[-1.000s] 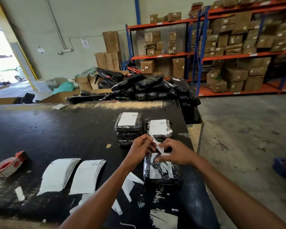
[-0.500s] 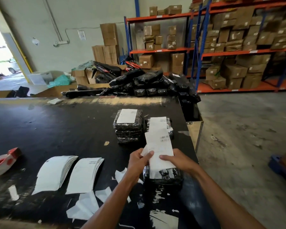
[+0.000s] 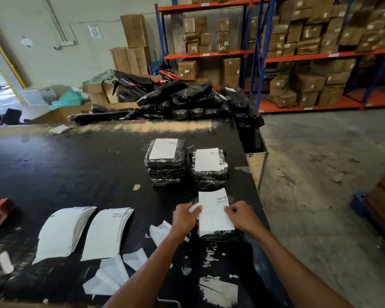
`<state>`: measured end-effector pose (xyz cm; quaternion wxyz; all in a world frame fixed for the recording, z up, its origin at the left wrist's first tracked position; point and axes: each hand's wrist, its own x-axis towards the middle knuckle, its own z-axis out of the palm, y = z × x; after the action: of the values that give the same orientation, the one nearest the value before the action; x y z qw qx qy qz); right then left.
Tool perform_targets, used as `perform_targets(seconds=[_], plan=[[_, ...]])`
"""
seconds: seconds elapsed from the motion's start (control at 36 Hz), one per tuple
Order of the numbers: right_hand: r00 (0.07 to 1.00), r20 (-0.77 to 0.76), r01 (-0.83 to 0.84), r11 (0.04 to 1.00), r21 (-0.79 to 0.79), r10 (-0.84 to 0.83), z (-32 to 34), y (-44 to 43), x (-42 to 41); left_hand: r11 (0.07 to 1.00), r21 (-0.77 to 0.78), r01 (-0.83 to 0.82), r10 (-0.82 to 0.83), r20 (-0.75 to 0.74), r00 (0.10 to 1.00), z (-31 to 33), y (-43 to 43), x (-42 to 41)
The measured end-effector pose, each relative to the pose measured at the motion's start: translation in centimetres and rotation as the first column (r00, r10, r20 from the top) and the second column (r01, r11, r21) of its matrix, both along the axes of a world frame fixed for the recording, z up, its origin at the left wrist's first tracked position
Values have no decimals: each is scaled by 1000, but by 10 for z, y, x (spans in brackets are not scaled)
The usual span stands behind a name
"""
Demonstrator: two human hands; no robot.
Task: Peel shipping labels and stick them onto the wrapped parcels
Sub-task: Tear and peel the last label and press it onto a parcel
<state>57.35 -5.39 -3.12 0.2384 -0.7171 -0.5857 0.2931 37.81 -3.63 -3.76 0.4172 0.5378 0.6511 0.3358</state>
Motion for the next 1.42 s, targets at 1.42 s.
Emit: perform_targets(seconds=[1.42], plan=[[800,397,-387,893,-231,449,-11,21,-25,939,-182,293,-306,-49,951,4,-7,-28]])
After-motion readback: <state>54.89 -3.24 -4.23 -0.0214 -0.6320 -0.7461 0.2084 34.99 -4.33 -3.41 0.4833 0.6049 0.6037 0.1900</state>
